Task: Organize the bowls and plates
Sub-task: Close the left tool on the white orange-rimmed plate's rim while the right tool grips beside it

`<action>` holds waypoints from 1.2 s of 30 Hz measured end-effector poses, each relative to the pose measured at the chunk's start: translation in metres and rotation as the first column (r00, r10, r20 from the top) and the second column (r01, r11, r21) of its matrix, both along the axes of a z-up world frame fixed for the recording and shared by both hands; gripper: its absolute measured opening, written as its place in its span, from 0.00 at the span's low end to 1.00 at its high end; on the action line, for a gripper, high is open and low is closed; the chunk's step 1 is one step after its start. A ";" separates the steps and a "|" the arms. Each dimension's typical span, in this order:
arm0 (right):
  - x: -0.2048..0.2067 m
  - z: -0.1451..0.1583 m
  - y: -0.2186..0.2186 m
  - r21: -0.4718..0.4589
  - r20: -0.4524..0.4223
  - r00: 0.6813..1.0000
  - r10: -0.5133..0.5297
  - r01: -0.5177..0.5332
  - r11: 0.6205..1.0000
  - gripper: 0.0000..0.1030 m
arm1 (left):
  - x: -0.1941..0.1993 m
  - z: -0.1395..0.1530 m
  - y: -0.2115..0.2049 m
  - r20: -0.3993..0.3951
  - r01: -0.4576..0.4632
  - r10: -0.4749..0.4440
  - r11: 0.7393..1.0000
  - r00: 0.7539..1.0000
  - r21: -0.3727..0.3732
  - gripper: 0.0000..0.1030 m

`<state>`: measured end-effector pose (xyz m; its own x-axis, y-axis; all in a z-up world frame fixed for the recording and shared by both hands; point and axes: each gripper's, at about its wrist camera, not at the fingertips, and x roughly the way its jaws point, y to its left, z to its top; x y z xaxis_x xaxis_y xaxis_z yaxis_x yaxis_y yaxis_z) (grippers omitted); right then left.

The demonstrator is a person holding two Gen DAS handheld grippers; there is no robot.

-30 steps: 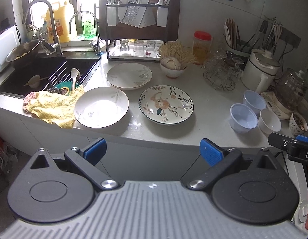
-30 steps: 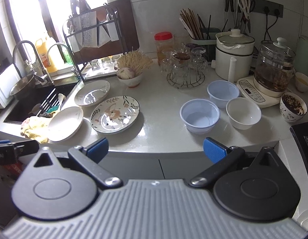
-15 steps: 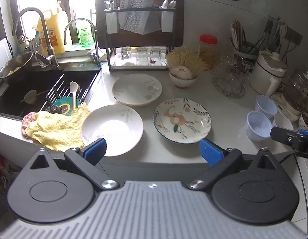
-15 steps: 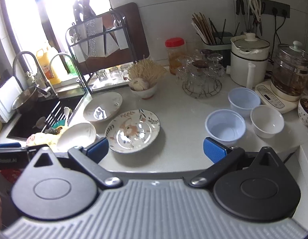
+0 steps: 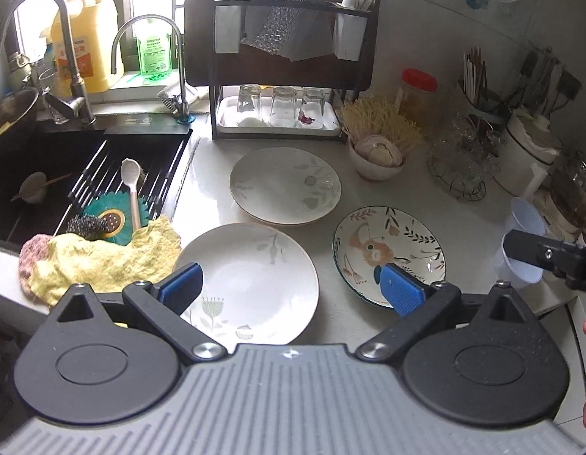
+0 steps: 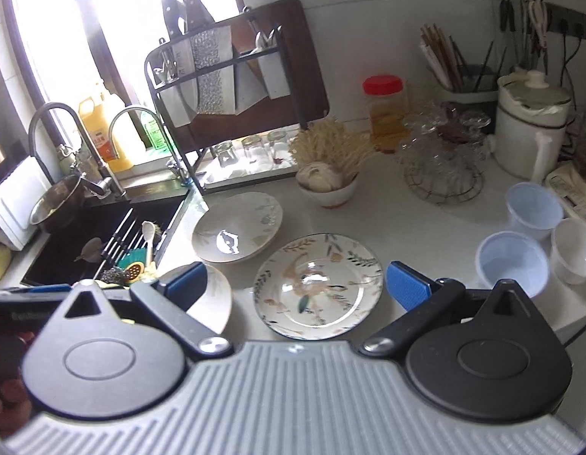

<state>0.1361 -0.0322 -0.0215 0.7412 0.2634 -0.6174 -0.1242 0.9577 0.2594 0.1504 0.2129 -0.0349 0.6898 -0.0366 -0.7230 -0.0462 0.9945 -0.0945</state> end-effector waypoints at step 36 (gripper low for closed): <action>0.061 -0.152 0.119 0.109 -0.384 0.913 -0.137 0.192 0.975 0.49 | 0.116 -0.162 0.169 -0.254 0.148 -0.218 0.951 0.942 -0.271 0.65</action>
